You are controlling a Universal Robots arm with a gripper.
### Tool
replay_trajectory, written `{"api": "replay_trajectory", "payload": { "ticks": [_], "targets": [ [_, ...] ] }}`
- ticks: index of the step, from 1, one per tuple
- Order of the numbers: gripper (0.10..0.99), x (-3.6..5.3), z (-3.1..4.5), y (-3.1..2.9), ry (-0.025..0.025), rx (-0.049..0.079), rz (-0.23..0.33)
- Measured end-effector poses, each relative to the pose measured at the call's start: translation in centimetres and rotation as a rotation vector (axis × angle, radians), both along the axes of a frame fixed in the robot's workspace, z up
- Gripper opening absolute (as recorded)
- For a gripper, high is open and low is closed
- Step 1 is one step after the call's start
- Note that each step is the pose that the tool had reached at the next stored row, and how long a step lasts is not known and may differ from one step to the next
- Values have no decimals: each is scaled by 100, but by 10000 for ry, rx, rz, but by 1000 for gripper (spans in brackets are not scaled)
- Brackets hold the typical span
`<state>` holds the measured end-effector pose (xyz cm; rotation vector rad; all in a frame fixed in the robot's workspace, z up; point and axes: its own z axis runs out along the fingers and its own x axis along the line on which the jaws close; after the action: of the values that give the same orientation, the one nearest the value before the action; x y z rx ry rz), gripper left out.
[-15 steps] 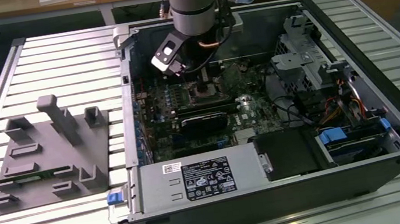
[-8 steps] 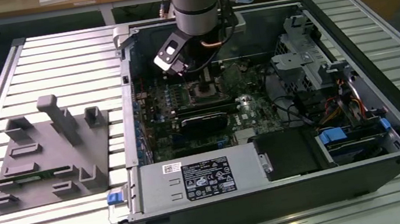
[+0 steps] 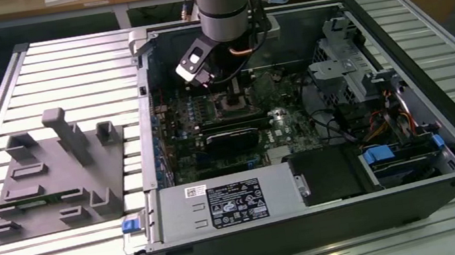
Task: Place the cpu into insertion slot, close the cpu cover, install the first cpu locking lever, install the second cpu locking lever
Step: 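Place the cpu into insertion slot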
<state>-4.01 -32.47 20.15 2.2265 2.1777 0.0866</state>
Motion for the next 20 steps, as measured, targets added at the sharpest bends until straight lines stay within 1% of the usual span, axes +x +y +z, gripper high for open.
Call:
{"api": "replay_trajectory", "payload": {
  "ticks": [3, 7, 18, 20],
  "targets": [
    [106, 0, -1, 0, 0, 1, 0],
    [106, 0, -21, -1, 3, -4, 0],
    [106, 0, -25, 0, -1, 2, 0],
    [106, 1, -17, 2, -8, 14, 0]
  ]
}}
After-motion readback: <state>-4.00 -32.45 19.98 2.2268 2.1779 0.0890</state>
